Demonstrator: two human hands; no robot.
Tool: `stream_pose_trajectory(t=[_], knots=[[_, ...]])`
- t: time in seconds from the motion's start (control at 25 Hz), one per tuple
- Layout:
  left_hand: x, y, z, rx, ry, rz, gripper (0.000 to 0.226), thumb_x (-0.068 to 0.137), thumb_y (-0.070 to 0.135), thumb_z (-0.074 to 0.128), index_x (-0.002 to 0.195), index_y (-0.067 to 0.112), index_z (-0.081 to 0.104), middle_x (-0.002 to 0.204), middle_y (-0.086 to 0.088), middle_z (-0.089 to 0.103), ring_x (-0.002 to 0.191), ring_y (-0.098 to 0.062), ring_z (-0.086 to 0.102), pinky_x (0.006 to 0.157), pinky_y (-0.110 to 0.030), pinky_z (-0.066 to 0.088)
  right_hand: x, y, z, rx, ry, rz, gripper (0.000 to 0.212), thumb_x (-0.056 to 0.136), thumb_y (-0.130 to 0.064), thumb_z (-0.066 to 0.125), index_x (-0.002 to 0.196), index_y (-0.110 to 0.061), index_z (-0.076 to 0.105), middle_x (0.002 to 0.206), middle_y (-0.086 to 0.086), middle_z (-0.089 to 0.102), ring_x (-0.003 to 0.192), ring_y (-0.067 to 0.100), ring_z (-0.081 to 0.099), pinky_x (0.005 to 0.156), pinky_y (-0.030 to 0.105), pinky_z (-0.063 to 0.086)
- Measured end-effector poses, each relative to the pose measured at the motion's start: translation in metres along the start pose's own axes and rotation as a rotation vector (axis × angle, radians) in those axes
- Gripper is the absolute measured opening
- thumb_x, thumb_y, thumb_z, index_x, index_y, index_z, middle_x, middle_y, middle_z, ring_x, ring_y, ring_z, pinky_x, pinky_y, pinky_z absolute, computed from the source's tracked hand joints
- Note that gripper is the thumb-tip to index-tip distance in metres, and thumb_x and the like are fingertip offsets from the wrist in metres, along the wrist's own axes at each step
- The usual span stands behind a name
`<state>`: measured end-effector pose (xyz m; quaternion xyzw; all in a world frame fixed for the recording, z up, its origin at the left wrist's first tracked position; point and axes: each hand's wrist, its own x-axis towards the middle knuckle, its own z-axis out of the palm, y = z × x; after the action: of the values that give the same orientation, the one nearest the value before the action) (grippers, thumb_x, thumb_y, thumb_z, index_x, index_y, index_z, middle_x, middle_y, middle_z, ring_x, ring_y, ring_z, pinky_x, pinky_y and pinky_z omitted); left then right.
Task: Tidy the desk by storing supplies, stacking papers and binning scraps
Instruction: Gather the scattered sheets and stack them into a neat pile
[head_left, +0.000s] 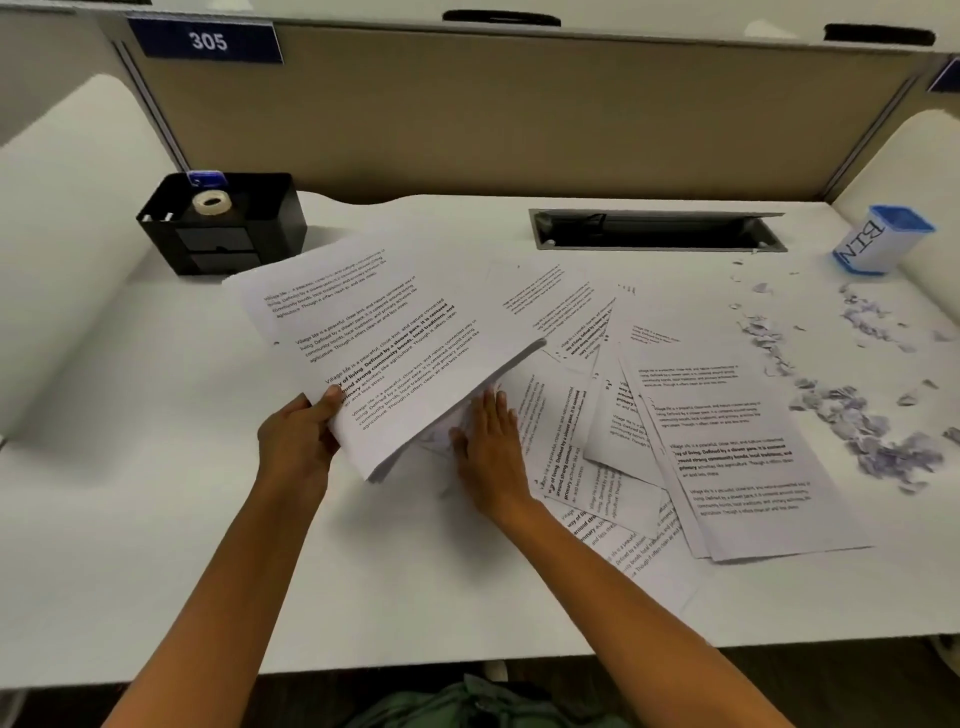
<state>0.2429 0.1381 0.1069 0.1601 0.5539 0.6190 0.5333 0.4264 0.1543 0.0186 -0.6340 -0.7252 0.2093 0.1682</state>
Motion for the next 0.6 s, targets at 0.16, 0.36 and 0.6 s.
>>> stream_pose_trajectory(t=[0.16,0.36,0.6], knots=[[0.003,0.009,-0.014,-0.004,0.010,0.001,0.033,0.089,0.005,0.058,0.121,0.002,0.057,0.115,-0.007,0.066,0.098,-0.016,0.065,0.066,-0.020,0.057,-0.009,-0.036,0.036,-0.092,-0.153,-0.382,0.059,0.097,-0.038,0.010,0.147,-0.008,0.020,0.156,0.010,0.014,0.145,0.024,0.000,0.118,0.045,0.008],[0.014,0.022,-0.023,0.009,0.020,0.007,0.034,0.088,0.003,0.058,0.122,0.001,0.057,0.114,-0.007,0.065,0.096,-0.016,0.065,0.062,-0.020,0.057,-0.011,-0.059,0.016,0.215,-0.250,-0.358,0.048,0.100,-0.007,0.032,0.146,-0.017,0.024,0.156,0.001,0.017,0.144,0.015,0.013,0.118,0.028,0.009],[0.023,0.023,-0.028,0.032,-0.007,-0.043,0.034,0.088,0.003,0.058,0.122,0.004,0.057,0.114,-0.006,0.066,0.096,-0.018,0.066,0.067,-0.022,0.057,-0.012,0.019,-0.007,-0.088,0.166,0.096,0.049,0.099,-0.017,0.026,0.146,-0.007,0.021,0.156,0.010,0.011,0.145,0.026,0.003,0.120,0.039,0.007]])
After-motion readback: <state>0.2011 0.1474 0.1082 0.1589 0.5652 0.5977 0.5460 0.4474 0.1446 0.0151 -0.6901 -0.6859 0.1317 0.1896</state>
